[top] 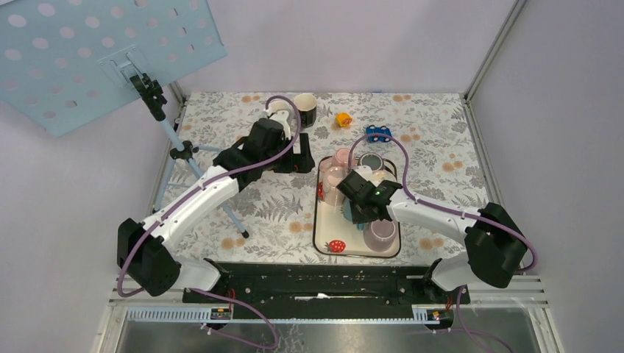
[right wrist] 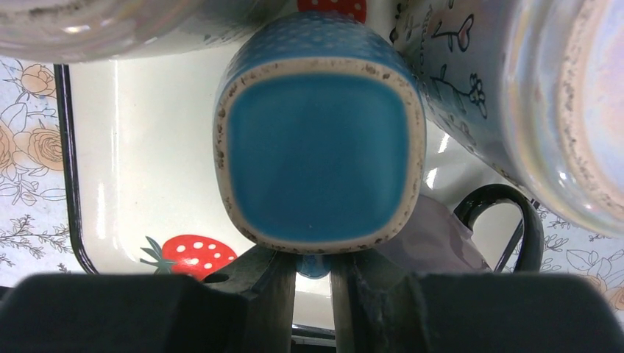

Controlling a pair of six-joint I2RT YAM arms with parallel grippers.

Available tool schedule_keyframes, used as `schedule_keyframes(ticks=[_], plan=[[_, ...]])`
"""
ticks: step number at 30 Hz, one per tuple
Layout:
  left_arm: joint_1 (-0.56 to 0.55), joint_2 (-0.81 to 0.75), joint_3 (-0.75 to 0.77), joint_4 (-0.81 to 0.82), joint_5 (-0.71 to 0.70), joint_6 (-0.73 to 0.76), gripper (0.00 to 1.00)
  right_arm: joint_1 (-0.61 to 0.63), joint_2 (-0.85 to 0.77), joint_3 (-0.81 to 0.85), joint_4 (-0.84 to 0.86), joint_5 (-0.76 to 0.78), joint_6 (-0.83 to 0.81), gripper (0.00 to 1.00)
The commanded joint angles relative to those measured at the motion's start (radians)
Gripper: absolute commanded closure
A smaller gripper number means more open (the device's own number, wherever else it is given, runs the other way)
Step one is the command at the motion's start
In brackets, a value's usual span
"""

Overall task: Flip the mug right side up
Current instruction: Place the cup at the center of the board, then turn over the cup on the tray.

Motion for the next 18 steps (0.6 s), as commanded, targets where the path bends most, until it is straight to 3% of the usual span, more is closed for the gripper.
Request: schedule_keyframes(ticks=[1,18], plan=[[0.008,-0.064,-0.052,0.062,0.047,-0.05,0.01,0.016,-0.053,0.057,-0.01,0.042,0.033,1.0],[0.01,-0.142,-0.226,0.163,0.169,-0.185,0.01,0.018,-0.156,0.093,-0.039,-0.006,0.082,1.0]])
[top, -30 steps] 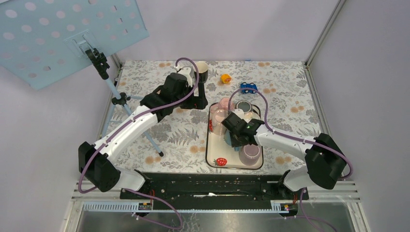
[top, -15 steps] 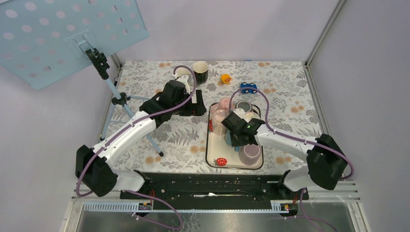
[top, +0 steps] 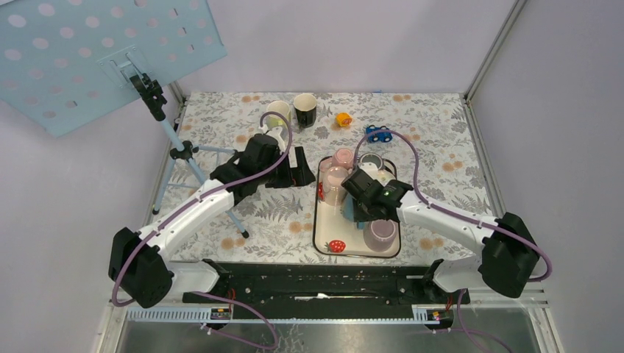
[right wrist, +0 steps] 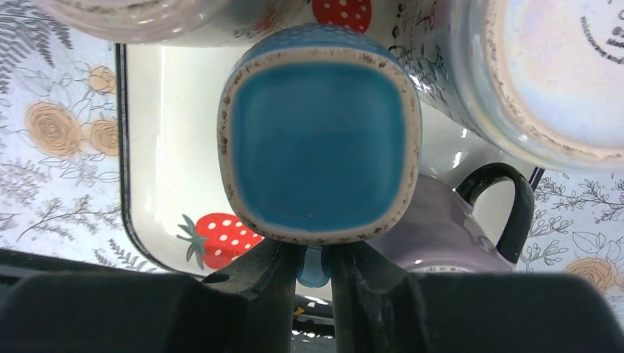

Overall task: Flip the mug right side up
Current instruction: Turn over the cup on the tray.

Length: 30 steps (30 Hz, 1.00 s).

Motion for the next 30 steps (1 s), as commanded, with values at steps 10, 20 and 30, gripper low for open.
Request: schedule_keyframes(ticks=[10,20,30], plan=[[0.064,-0.091,-0.09,0.117,0.26,-0.115,0.01,0.015,-0.149,0.13,-0.005,-0.041,0.08,1.0],[0.092,-0.112,-0.145,0.192,0.441,-0.186,0.04,0.019,-0.199,0.193,0.027,-0.073,0.112,1.0],[0.105,-0.122,-0.194,0.32,0.533,-0.3,0.1,0.019,-0.2,0.232,0.111,-0.096,0.14,1.0]])
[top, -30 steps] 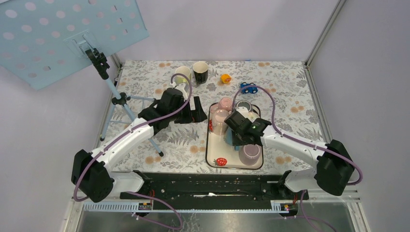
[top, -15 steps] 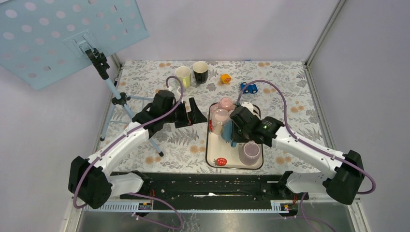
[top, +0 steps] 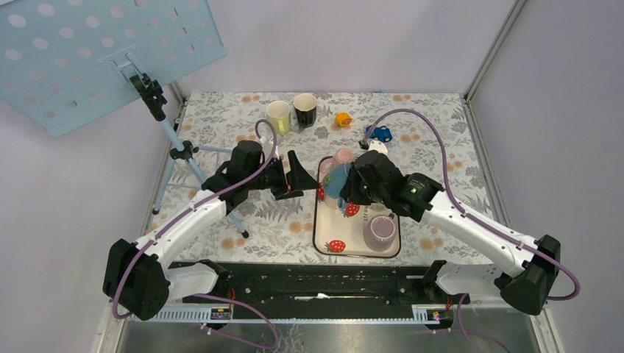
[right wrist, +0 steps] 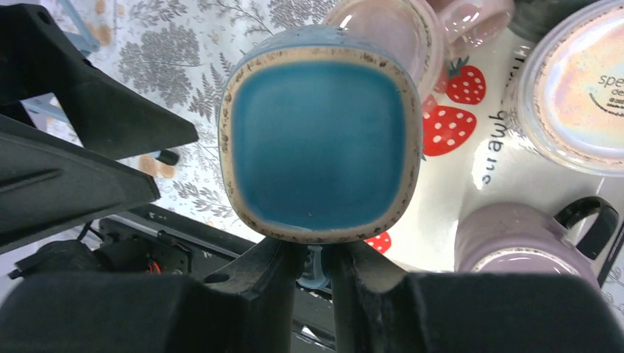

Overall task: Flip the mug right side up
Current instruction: Turn over the cup on the tray.

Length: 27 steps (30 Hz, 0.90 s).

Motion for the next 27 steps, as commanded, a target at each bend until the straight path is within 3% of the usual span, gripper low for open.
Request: schedule_keyframes(ticks=[1,11,20,27], plan=[[0.006,-0.032,-0.014,0.113,0.066,-0.058,0.11,0.009,-0.034,0.049,0.109,-0.01,0.032,1.0],[0.023,-0.048,-0.056,0.217,0.13,-0.144,0.19,0.009,-0.05,0.022,0.253,-0.011,0.066,1.0],[0.038,-0.055,-0.146,0.525,0.237,-0.378,0.23,0.0,-0.056,-0.007,0.43,-0.033,0.103,1.0],[0.038,-0.058,-0.178,0.707,0.253,-0.512,0.27,-0.039,-0.068,-0.095,0.673,-0.129,0.175,1.0]])
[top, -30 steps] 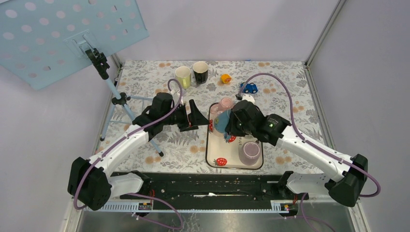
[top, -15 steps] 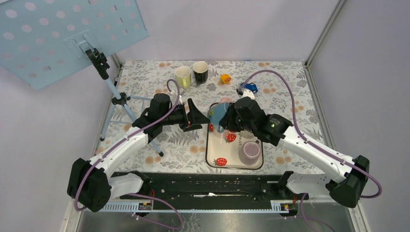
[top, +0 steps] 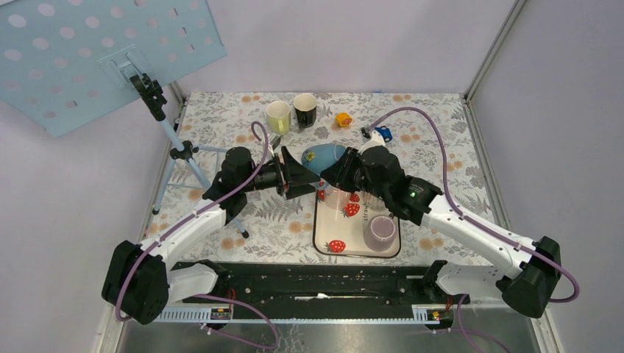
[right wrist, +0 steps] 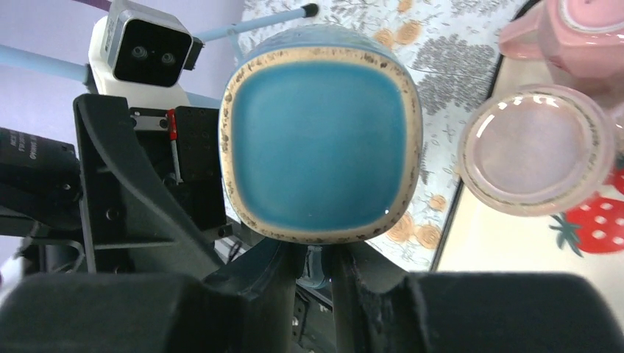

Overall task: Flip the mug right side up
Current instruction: Turn over the cup on the tray.

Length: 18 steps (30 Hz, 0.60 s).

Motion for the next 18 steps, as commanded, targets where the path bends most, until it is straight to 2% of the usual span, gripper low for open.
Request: schedule_keyframes(ticks=[1,10,18], plan=[[0.006,-0.031,-0.02,0.233,0.038,-0.128,0.28,-0.03,-0.048,-0.047,0.324,-0.073,0.079,1.0],[0.005,-0.037,-0.039,0.28,0.017,-0.161,0.32,-0.091,-0.055,-0.133,0.555,-0.196,0.18,1.0],[0.005,-0.015,-0.061,0.458,-0.003,-0.264,0.4,-0.107,-0.012,-0.23,0.827,-0.306,0.313,1.0]])
